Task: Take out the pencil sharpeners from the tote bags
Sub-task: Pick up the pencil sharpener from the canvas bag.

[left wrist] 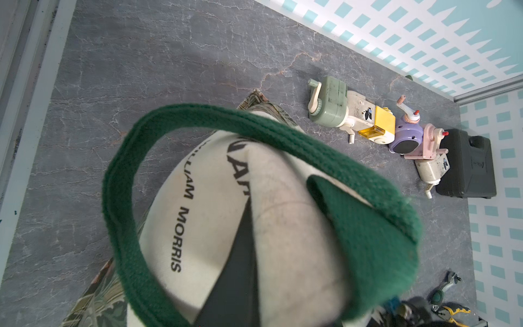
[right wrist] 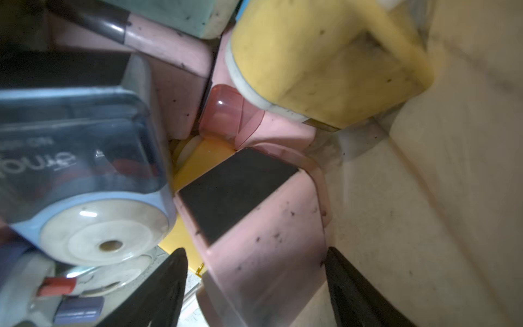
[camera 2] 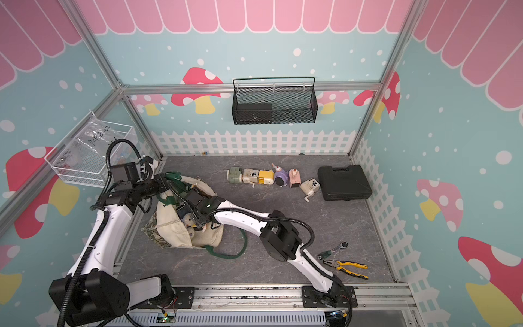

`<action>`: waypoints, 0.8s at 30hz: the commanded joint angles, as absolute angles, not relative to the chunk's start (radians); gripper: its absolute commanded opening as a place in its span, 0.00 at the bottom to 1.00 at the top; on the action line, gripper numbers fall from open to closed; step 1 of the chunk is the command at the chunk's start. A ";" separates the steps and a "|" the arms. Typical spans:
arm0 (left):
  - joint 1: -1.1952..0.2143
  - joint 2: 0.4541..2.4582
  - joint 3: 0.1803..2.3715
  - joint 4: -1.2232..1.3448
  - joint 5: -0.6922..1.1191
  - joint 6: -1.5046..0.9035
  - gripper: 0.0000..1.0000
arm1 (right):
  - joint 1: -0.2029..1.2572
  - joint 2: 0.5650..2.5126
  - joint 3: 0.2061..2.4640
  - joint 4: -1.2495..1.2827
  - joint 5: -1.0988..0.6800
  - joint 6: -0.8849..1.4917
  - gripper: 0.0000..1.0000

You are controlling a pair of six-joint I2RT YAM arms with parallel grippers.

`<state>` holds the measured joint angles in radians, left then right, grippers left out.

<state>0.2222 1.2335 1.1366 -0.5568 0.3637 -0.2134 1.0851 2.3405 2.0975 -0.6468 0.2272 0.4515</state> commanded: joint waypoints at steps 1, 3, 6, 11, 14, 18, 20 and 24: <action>0.232 1.218 1.160 -0.408 0.410 -0.227 0.00 | 1.076 2.379 2.067 -0.607 0.129 0.442 0.78; 0.232 1.219 1.161 -0.407 0.412 -0.228 0.00 | 1.077 2.386 2.062 -0.600 0.113 0.424 0.78; 0.233 1.221 1.161 -0.407 0.414 -0.229 0.00 | 1.077 2.385 2.028 -0.563 0.133 0.386 0.79; 0.232 1.226 1.161 -0.406 0.419 -0.230 0.00 | 1.080 2.402 2.026 -0.543 0.244 0.331 0.86; 0.233 1.229 1.162 -0.408 0.419 -0.232 0.00 | 1.082 2.423 2.043 -0.549 0.284 0.317 1.00; 0.232 1.229 1.163 -0.406 0.418 -0.230 0.00 | 1.084 2.456 2.063 -0.564 0.333 0.325 0.99; 0.232 1.230 1.163 -0.407 0.419 -0.232 0.00 | 1.085 2.469 2.068 -0.570 0.376 0.336 0.99; 0.232 1.232 1.161 -0.406 0.419 -0.235 0.00 | 1.084 2.464 2.069 -0.573 0.391 0.354 0.87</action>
<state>0.2272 1.2442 1.1366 -0.5407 0.3710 -0.2245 1.0889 2.4058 2.0762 -0.5072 0.3405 0.3489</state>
